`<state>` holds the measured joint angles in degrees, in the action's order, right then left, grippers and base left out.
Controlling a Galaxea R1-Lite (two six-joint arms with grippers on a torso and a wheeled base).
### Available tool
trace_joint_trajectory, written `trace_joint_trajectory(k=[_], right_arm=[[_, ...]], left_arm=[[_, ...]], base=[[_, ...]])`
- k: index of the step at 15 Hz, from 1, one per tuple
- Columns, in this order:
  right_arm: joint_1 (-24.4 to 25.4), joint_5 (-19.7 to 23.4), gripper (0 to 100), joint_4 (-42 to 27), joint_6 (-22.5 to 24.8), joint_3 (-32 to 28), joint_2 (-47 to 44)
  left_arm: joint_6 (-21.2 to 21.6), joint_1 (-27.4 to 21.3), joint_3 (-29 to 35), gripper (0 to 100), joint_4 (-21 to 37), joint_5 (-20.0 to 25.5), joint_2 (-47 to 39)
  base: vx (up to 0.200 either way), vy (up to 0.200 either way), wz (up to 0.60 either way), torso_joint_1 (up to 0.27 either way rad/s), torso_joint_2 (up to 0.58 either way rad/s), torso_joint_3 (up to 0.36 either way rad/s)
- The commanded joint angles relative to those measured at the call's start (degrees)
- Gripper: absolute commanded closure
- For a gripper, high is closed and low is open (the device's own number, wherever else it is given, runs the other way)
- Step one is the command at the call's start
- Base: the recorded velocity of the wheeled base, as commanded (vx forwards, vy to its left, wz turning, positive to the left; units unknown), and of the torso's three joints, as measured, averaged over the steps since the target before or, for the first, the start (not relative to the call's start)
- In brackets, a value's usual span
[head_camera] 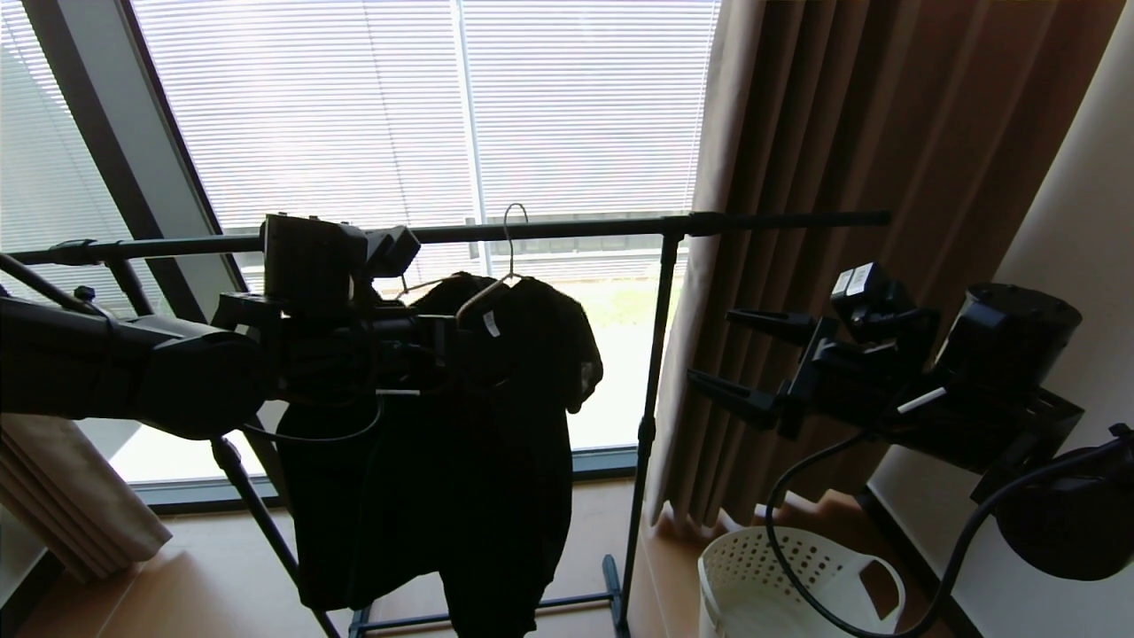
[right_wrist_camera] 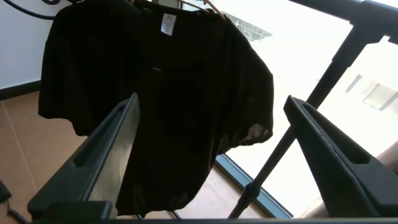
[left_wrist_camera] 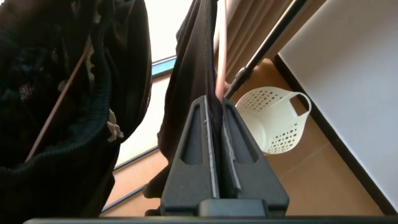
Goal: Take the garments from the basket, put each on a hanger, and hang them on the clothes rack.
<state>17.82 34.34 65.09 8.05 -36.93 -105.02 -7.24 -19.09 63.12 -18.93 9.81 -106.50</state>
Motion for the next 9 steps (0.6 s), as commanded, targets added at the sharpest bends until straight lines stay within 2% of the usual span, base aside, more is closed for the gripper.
trace_joint_trajectory(k=[1,9], right_arm=[[0.0,0.0,0,0.0,0.0,0.0,-0.2],[0.0,-0.1,0,0.0,0.0,0.0,-0.1]], left_arm=[[0.0,0.0,-0.6,100,-0.1,0.0,-0.2],[0.2,-0.2,-1.0,100,-2.4,0.2,0.1]], base=[[0.000,0.000,0.00,0.000,0.00,0.000],[0.000,0.000,0.00,0.000,0.00,0.000]])
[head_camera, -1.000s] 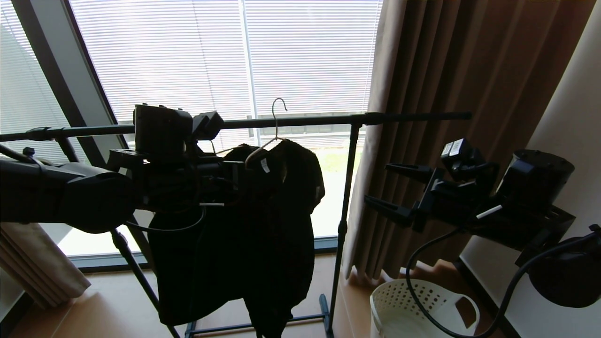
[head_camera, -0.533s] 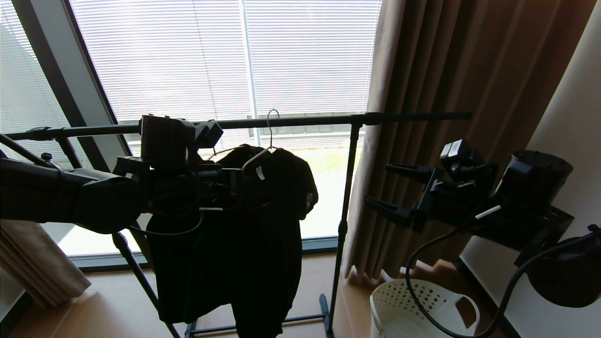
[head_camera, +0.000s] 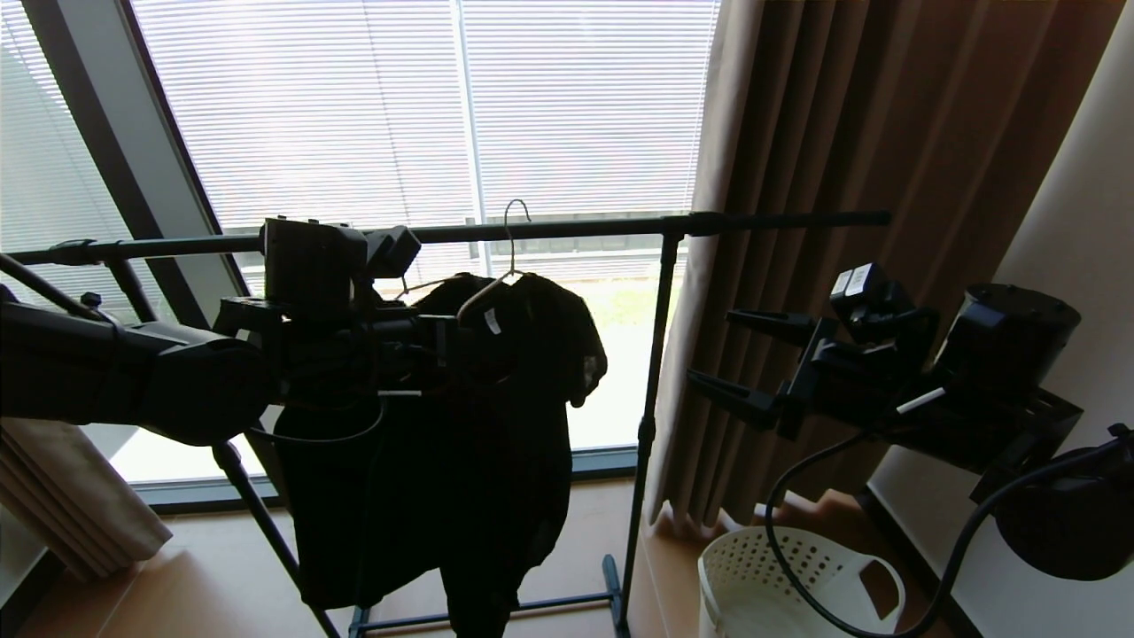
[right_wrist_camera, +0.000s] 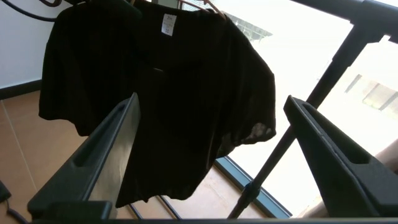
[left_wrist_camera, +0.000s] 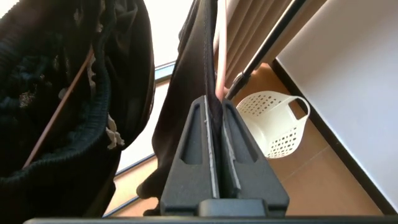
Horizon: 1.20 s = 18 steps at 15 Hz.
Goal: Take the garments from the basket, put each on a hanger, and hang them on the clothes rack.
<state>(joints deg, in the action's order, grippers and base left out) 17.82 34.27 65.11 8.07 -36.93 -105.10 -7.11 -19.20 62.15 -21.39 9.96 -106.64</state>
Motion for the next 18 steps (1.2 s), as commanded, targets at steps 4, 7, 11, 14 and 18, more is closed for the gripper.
trace_joint_trajectory(k=[4,7,11,14,18], right_arm=[[0.0,0.0,0,0.0,0.1,0.0,-0.6],[0.0,0.0,0,0.0,0.5,0.0,-0.7],[1.0,0.0,0,-0.1,0.9,0.1,-0.7],[3.4,-0.9,0,-0.1,1.0,1.9,1.6],[12.3,-19.9,0,-5.0,1.1,8.7,20.2]], left_arm=[[0.2,-0.1,-1.4,0,-0.1,0.1,0.2],[0.3,-0.4,-1.7,0,-0.1,0.1,1.0],[0.6,-1.2,-6.6,0,0.3,0.1,8.6],[3.7,-1.1,-16.6,0,1.5,0.1,21.8],[5.1,-0.9,-29.5,0,11.9,0.1,47.8]], base=[[0.000,0.000,0.00,0.000,0.00,0.000],[0.000,0.000,0.00,0.000,0.00,0.000],[0.000,0.000,0.00,0.000,0.00,0.000],[0.000,0.000,0.00,0.000,0.00,0.000],[0.000,0.000,0.00,0.000,0.00,0.000]])
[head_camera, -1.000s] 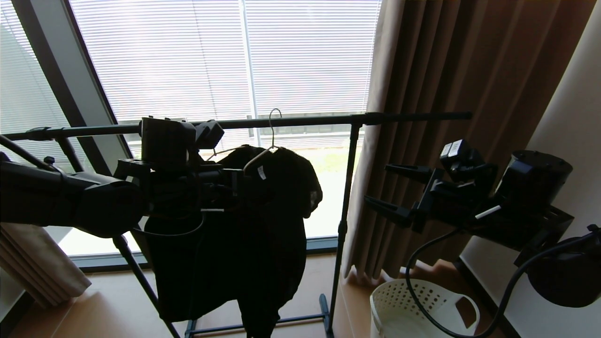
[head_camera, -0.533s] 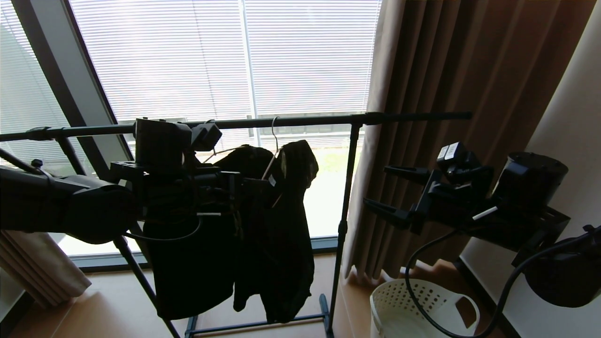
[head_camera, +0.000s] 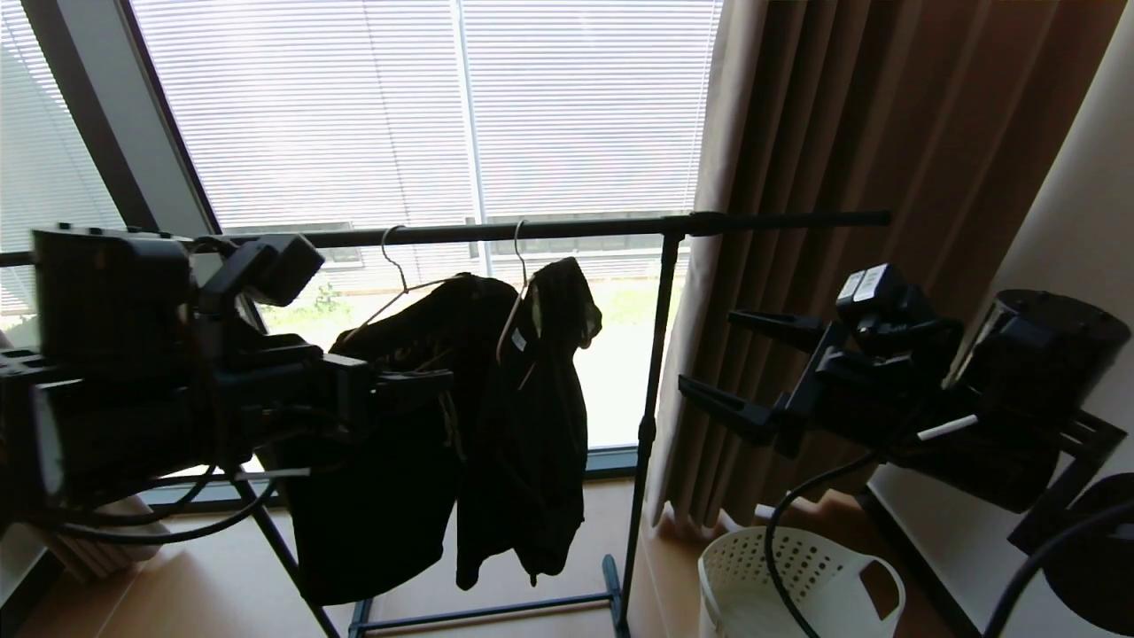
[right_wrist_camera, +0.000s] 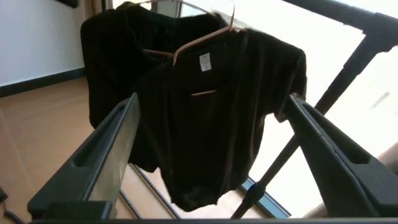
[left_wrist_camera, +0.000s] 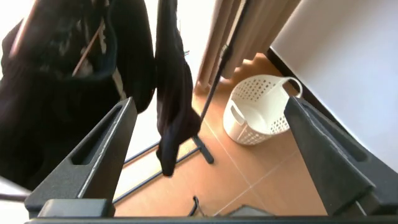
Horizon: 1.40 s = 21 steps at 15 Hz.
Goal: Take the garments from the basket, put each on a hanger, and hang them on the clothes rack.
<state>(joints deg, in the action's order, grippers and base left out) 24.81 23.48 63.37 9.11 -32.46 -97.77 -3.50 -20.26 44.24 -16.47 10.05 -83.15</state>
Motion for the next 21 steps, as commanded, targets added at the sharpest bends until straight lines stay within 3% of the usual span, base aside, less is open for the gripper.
trace_joint_trajectory(k=[1,2,4,5,8,10,13,15,17,18,19,21], right_arm=[[6.3,-13.1,0,-9.9,-0.1,4.9,18.8],[6.4,-15.6,0,-19.0,-0.1,5.5,24.5],[6.4,-20.7,0,-33.0,-0.5,6.7,34.4],[6.4,-23.4,0,-37.0,-0.5,8.6,38.9],[6.3,-30.8,0,-38.1,-1.3,18.7,48.3],[6.0,-34.8,0,-38.7,-4.6,23.1,54.0],[3.2,-44.6,0,-38.8,-5.1,31.1,64.2],[-3.5,-45.5,0,-42.7,-5.0,32.5,73.3],[-15.6,-45.0,0,-54.9,-2.3,32.5,85.4],[-18.2,-45.0,0,-56.2,-0.9,32.5,88.5],[-22.9,-44.7,0,-58.7,-0.4,32.5,95.0],[-24.6,-36.1,0,-58.6,-0.8,32.5,97.8]], left_arm=[[1.5,0.1,-14.5,0,10.8,0.1,30.5],[1.6,0.1,-17.3,0,14.1,0.1,35.8],[1.8,0.1,-23.6,0,15.0,0.0,43.5],[2.2,0.3,-26.7,0,15.0,-0.1,48.1],[5.2,0.9,-34.4,0,15.4,-0.9,60.5],[6.2,3.6,-36.8,0,17.8,-2.5,66.1],[8.2,8.0,-41.8,0,21.7,-2.3,76.5],[7.2,8.5,-43.0,0,21.9,-4.3,77.9],[6.5,10.2,-43.0,0,22.0,-5.2,77.3],[6.5,12.2,-43.0,0,21.9,-5.2,76.9],[6.5,17.5,-43.0,0,21.9,-5.0,77.0],[6.8,19.6,-43.0,0,22.0,-4.7,80.5]], base=[[0.000,0.000,0.00,0.000,0.00,0.000],[0.000,0.000,0.00,0.000,0.00,0.000],[0.000,0.000,0.00,0.000,0.00,0.000],[0.000,0.000,0.00,0.000,0.00,0.000],[0.000,0.000,0.00,0.000,0.00,0.000],[0.000,0.000,0.00,0.000,0.00,0.000],[0.000,0.000,0.00,0.000,0.00,0.000],[0.000,0.000,0.00,0.000,0.00,0.000],[0.000,0.000,0.00,0.000,0.00,0.000],[0.000,0.000,0.00,0.000,0.00,0.000],[0.000,0.000,0.00,0.000,0.00,0.000],[0.000,0.000,0.00,0.000,0.00,0.000]])
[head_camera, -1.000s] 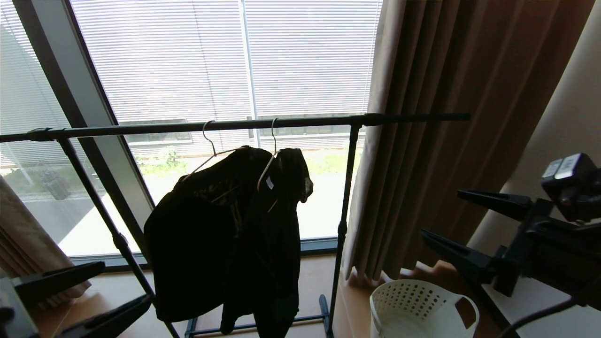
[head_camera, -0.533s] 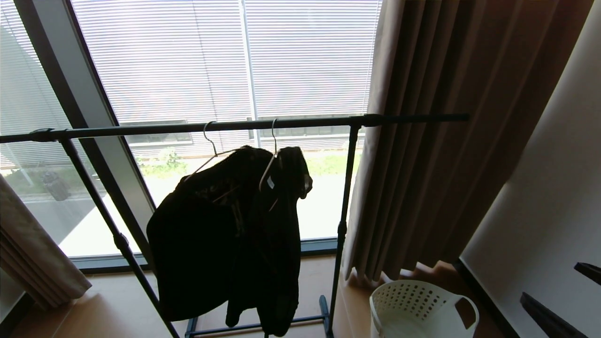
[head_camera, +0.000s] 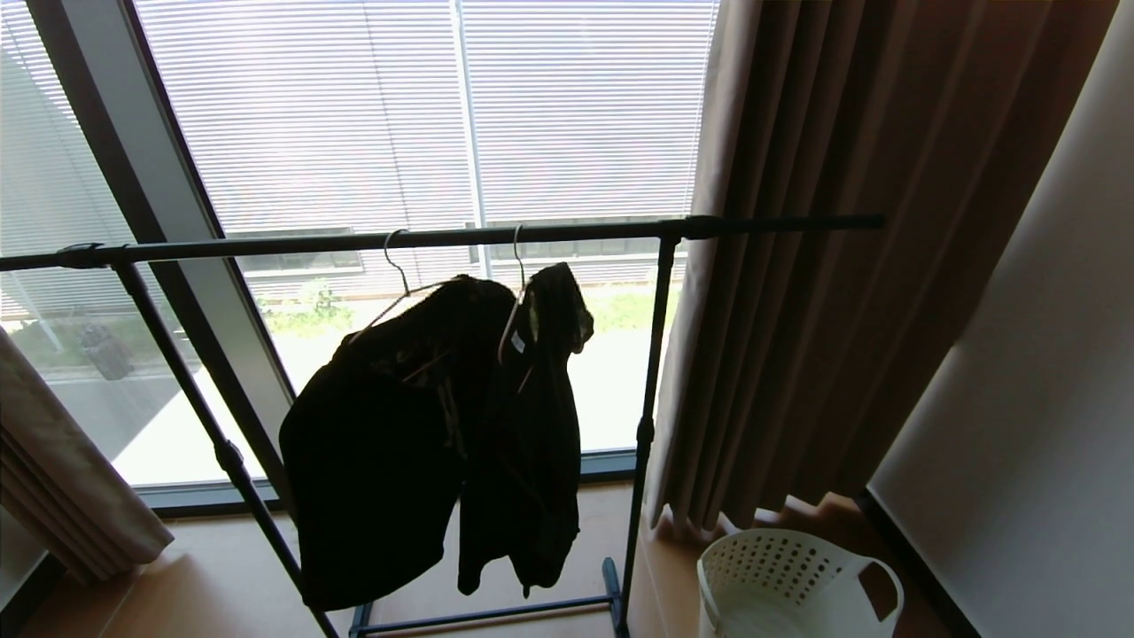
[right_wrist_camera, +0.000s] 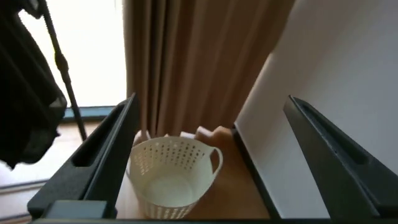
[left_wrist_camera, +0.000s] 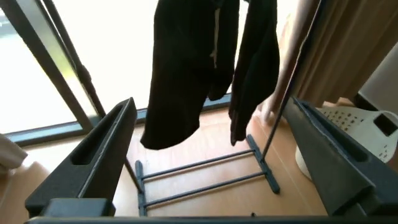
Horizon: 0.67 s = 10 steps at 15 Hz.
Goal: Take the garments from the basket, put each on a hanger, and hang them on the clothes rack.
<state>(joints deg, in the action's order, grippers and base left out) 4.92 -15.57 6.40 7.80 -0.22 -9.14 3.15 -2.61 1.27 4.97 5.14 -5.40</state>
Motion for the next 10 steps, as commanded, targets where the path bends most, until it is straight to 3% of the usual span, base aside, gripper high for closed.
trace_joint_trajectory(k=[1,2,3,4,6,8,10], right_arm=[[-4.7,7.5,0,-2.0,-0.2,0.2,9.1],[-4.7,17.2,0,-4.8,-1.5,0.2,9.1],[-4.7,21.8,0,-9.0,-1.6,-0.9,9.1],[-4.7,23.7,0,-10.1,-1.6,-1.3,9.1],[-4.7,21.4,0,-9.7,-2.0,-1.0,9.1],[-4.7,12.4,0,-9.8,-5.8,-1.0,9.1],[-4.7,13.9,0,-9.8,-5.9,-1.1,9.1]], left_arm=[[0.3,2.0,0.1,0,0.7,1.4,4.3],[0.2,2.2,0.1,0,0.7,6.0,4.9],[0.1,2.2,0.2,0,0.7,8.5,4.9],[0.2,2.2,0.2,0,0.7,8.7,4.9],[0.2,2.2,0.2,0,0.7,8.7,4.9],[0.6,1.8,0.3,0,0.7,9.0,4.2],[1.6,0.4,0.3,0,0.7,11.0,1.8]], base=[[0.000,0.000,0.00,0.000,0.00,0.000],[0.000,0.000,0.00,0.000,0.00,0.000],[0.000,0.000,0.00,0.000,0.00,0.000],[0.000,0.000,0.00,0.000,0.00,0.000],[0.000,0.000,0.00,0.000,0.00,0.000],[0.000,0.000,0.00,0.000,0.00,0.000],[0.000,0.000,0.00,0.000,0.00,0.000]])
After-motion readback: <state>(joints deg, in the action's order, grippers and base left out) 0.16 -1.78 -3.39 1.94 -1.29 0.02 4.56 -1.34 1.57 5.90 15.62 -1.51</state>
